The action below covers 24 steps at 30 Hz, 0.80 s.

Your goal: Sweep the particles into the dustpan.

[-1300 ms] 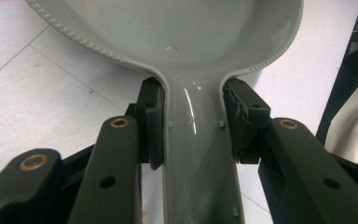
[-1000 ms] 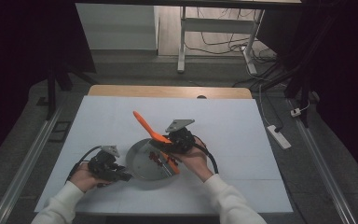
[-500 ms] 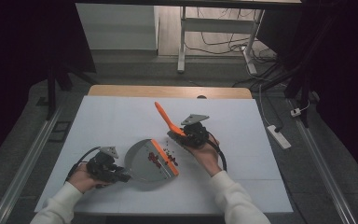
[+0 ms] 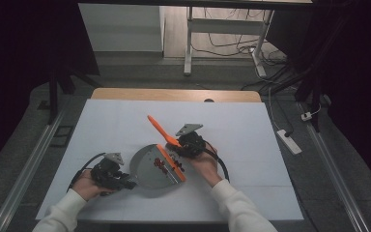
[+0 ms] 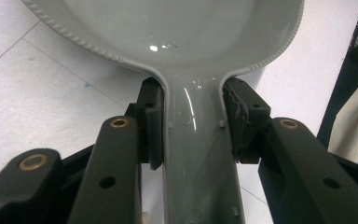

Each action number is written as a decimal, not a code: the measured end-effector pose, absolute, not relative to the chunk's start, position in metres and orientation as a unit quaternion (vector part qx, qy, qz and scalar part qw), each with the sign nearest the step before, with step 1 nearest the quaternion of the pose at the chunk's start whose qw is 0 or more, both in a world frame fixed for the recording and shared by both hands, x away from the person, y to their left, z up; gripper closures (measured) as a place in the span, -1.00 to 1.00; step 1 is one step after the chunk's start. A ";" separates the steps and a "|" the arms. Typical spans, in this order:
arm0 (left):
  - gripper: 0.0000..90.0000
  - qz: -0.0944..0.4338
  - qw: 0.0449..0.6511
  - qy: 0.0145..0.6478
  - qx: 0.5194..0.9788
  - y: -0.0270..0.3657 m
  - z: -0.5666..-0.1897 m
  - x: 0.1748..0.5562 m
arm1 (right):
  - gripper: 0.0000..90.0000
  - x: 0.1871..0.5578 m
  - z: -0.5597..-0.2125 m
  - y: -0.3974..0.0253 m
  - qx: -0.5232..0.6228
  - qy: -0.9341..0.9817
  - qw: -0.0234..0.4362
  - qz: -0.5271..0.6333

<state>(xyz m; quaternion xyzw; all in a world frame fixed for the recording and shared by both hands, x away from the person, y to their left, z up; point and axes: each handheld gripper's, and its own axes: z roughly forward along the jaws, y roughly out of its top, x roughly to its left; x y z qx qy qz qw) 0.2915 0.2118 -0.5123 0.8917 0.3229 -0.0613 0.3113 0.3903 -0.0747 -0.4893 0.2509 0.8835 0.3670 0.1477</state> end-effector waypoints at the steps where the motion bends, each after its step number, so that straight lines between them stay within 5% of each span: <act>1: 0.37 -0.061 0.312 0.323 0.892 0.212 -0.513 0.291 | 0.56 0.387 -0.489 -0.073 0.248 0.884 0.153 0.364; 16: 0.37 -0.061 0.311 0.321 0.893 0.214 -0.512 0.291 | 0.57 0.356 -0.476 -0.054 0.214 0.879 0.091 0.416; 24: 0.37 -0.062 0.311 0.318 0.894 0.216 -0.512 0.290 | 0.56 0.367 -0.461 -0.086 0.254 0.856 0.130 0.431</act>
